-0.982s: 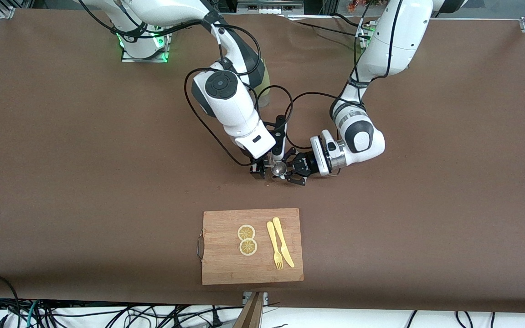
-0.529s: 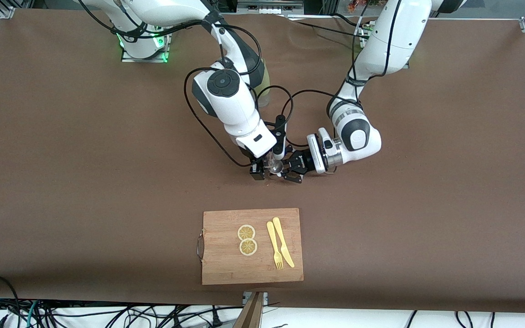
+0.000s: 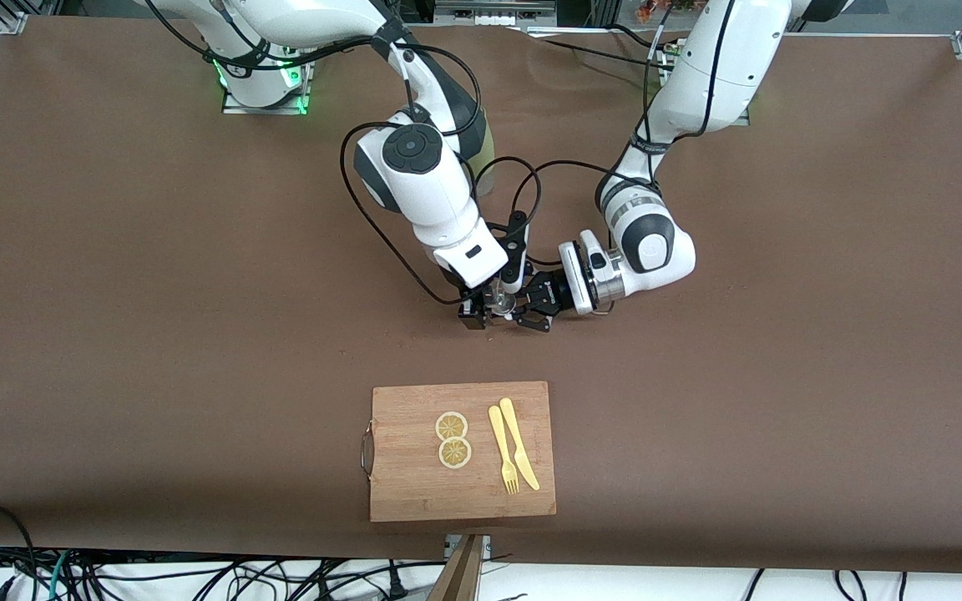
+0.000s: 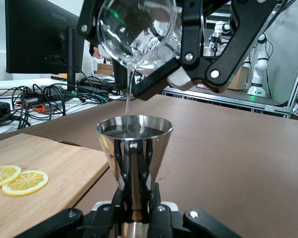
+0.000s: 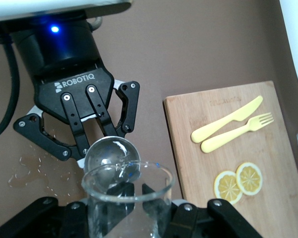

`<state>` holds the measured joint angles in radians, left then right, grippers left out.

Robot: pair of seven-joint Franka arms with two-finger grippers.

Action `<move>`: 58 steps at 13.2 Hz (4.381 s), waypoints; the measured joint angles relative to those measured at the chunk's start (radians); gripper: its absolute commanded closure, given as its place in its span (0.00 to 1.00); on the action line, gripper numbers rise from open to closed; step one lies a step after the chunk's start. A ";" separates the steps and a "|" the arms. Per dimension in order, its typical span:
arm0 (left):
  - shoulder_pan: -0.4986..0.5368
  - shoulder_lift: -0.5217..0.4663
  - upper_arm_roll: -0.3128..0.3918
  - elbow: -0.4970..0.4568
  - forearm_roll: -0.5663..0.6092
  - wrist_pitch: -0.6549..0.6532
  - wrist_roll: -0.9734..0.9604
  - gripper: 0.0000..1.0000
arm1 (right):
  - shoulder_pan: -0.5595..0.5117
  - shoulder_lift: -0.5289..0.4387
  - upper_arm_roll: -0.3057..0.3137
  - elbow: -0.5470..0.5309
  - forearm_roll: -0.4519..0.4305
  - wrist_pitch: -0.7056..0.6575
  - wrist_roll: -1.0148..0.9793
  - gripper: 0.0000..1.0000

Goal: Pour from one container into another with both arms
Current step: 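Tilt the glass cup with the right gripper to pour into the jigger, then turn the glass cup upright and move both grippers apart, then lower the glass cup and the jigger onto the table with both grippers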

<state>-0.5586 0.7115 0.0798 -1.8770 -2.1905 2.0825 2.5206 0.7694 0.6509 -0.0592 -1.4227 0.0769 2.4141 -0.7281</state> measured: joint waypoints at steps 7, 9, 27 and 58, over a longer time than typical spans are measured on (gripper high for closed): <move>0.002 -0.007 0.000 -0.006 0.000 0.003 0.003 1.00 | -0.040 -0.046 0.030 -0.057 0.186 0.001 0.040 0.96; 0.007 -0.008 0.000 -0.006 0.000 0.003 0.003 1.00 | -0.063 -0.083 0.038 -0.083 0.198 0.001 0.041 0.96; 0.595 -0.010 0.107 -0.059 0.693 -0.489 0.009 1.00 | -0.718 -0.248 0.036 -0.366 0.849 -0.618 -1.157 0.96; 0.673 0.283 0.408 0.213 0.726 -0.765 0.176 0.00 | -0.869 0.134 -0.169 -0.442 1.393 -0.640 -1.985 0.00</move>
<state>0.1142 0.9947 0.4879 -1.6641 -1.4646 1.3173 2.6968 -0.1000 0.7848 -0.2279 -1.8646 1.4697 1.7744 -2.7127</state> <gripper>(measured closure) 0.427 0.000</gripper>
